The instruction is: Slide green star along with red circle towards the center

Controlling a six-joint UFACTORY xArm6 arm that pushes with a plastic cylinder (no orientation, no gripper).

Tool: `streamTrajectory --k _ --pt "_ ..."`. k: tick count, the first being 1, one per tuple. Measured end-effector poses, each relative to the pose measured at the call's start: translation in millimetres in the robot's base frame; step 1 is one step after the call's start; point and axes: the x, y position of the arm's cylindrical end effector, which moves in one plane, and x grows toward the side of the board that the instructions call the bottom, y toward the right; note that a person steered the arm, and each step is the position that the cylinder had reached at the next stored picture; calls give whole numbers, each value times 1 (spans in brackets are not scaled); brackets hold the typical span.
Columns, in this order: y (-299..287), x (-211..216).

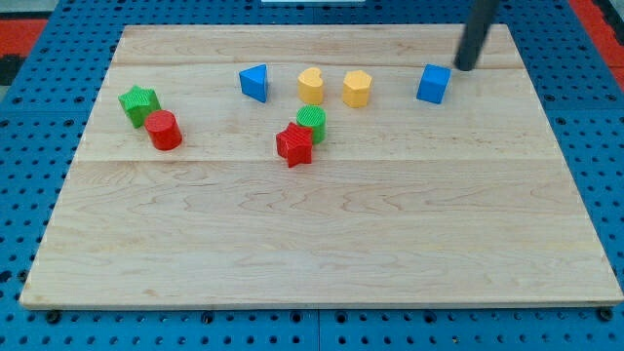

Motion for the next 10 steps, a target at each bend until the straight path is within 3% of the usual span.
streamTrajectory --k 1,2,3,4,5,6,7,9,10 --pt "-5 26" --pt "-14 23" --pt "-80 7" --pt "-91 -57" --pt "-186 -78" --pt "-298 -42" --pt "-346 8" --pt "-412 79" --pt "-420 76"
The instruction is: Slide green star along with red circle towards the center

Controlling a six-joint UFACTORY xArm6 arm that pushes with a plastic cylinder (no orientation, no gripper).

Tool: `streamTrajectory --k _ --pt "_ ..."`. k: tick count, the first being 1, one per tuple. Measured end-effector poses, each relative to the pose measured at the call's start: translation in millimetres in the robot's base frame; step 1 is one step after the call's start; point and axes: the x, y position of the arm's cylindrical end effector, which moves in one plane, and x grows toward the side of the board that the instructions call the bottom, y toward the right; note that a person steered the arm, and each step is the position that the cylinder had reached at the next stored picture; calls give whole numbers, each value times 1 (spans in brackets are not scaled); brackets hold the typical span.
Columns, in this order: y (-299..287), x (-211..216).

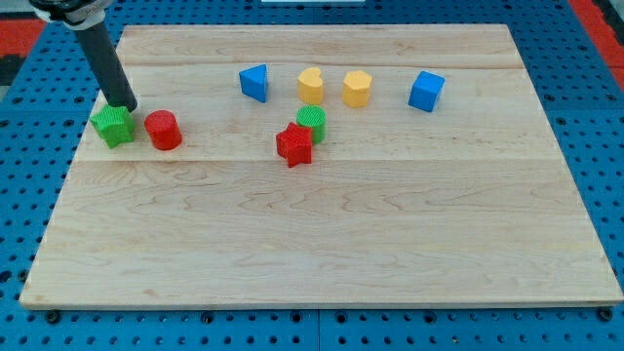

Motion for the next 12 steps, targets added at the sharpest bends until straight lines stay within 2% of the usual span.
streamTrajectory --k 2,3,4,5,8,9,10,12 --pt "0 19" --pt "-10 3" --pt "-59 11" --pt "-64 58" --pt "-11 34" --pt "-48 37" --pt "-35 56" --pt "37 46"
